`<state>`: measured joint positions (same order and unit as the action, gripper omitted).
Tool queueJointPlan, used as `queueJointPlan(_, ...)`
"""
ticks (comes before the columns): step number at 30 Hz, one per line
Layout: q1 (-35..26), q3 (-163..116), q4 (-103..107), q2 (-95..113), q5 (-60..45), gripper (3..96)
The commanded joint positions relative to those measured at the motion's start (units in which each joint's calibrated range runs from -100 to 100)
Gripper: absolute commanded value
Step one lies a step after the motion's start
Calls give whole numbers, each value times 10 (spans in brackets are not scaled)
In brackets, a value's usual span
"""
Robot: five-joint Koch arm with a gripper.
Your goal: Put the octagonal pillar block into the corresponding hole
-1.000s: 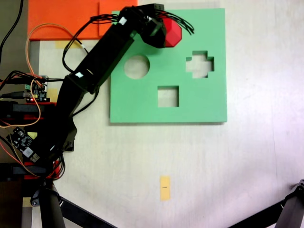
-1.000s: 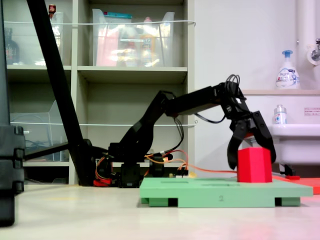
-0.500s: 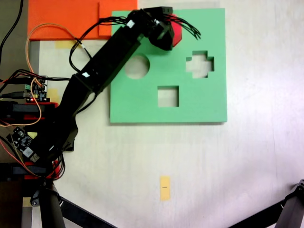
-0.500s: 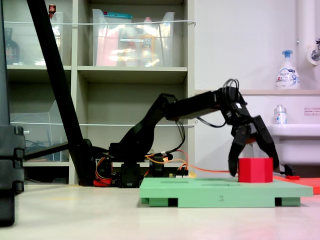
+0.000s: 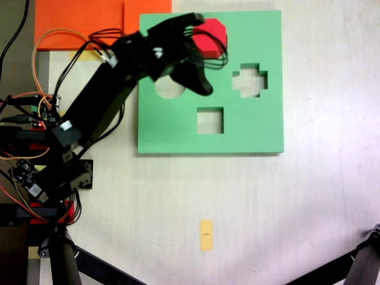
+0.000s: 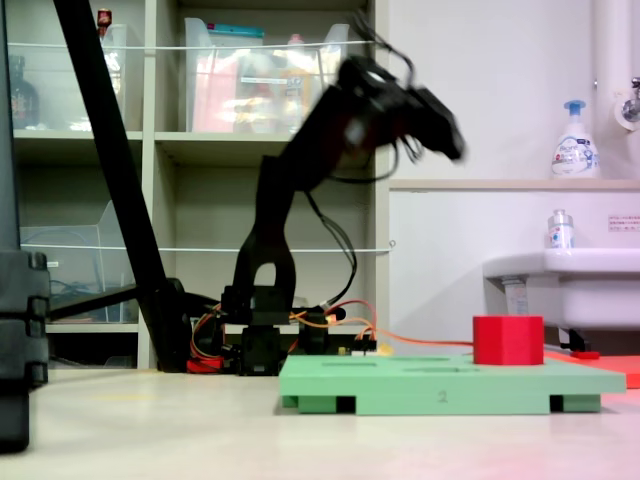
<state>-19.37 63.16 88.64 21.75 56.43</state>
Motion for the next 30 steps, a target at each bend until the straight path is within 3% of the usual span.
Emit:
queueJointPlan(1, 47, 18, 9, 228, -227, 701)
queueJointPlan(5, 130, 17, -67, 334, -337, 579)
queueJointPlan(11, 200, -20, -92, 299, -400, 572)
queueJointPlan(14, 239, -241, -202, 355, -400, 571)
queueJointPlan(20, 217, -841, -568, 609, -422, 567)
queueJointPlan(25, 197, -1338, -1008, 729, -478, 523)
queueJointPlan(30, 183, -1585, -1042, 782, -495, 493)
